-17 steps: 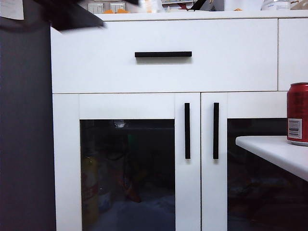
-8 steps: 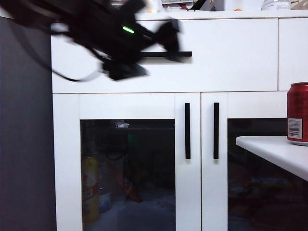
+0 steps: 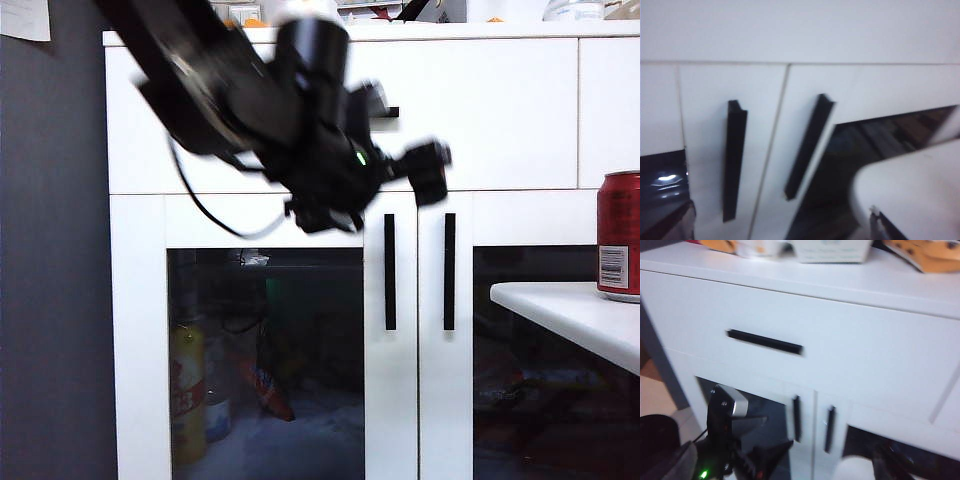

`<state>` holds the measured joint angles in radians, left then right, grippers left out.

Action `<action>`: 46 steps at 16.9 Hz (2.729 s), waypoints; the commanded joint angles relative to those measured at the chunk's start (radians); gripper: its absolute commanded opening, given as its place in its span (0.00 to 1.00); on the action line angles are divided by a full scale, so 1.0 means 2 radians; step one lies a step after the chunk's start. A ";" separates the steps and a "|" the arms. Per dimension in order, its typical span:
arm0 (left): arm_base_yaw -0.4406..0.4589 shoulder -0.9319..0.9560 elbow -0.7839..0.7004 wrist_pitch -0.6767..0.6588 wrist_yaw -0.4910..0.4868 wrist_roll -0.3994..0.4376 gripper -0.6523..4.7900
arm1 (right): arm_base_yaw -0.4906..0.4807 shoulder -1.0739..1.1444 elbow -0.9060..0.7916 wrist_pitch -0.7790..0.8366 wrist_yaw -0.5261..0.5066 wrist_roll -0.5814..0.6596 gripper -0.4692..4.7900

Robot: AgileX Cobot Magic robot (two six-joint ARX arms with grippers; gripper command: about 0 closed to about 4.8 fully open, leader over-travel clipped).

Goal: Open the left door of the white cabinet, pick up a can of beverage from the table on the right, place it inside the cabinet, and finally close the cabinet door.

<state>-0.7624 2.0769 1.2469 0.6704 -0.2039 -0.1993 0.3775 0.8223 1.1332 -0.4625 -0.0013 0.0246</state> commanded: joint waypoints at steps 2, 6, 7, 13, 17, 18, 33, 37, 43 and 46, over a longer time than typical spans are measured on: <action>0.000 0.053 0.060 0.006 -0.046 0.000 1.00 | -0.018 -0.021 -0.034 0.019 -0.055 -0.001 1.00; 0.000 0.109 0.130 0.006 -0.066 0.002 1.00 | -0.025 -0.040 -0.099 0.054 -0.077 0.001 1.00; 0.000 0.114 0.136 0.006 -0.066 0.002 1.00 | -0.025 -0.044 -0.109 0.055 -0.077 0.001 1.00; 0.001 0.117 0.136 0.012 -0.080 0.002 1.00 | -0.047 -0.053 -0.133 0.077 -0.076 0.000 1.00; 0.001 0.117 0.136 0.018 -0.081 0.002 1.00 | -0.087 -0.052 -0.153 0.105 -0.110 0.001 1.00; 0.001 0.117 0.136 0.022 -0.081 0.000 1.00 | -0.093 -0.052 -0.160 0.105 -0.118 0.003 1.00; 0.010 0.139 0.149 0.053 -0.079 0.004 1.00 | -0.113 -0.052 -0.198 0.159 -0.134 0.016 1.00; 0.014 0.155 0.158 0.064 -0.066 0.002 1.00 | -0.113 -0.052 -0.198 0.159 -0.134 0.016 1.00; 0.013 0.154 0.160 0.066 -0.068 0.002 0.62 | -0.113 -0.052 -0.198 0.159 -0.134 0.016 1.00; 0.009 0.154 0.160 0.071 -0.064 0.002 0.11 | -0.113 -0.052 -0.198 0.159 -0.134 0.016 1.00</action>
<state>-0.7361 2.3917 1.5593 0.7895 -0.3599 -0.1928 0.1509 0.7208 0.7353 -0.1631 -0.2642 0.0532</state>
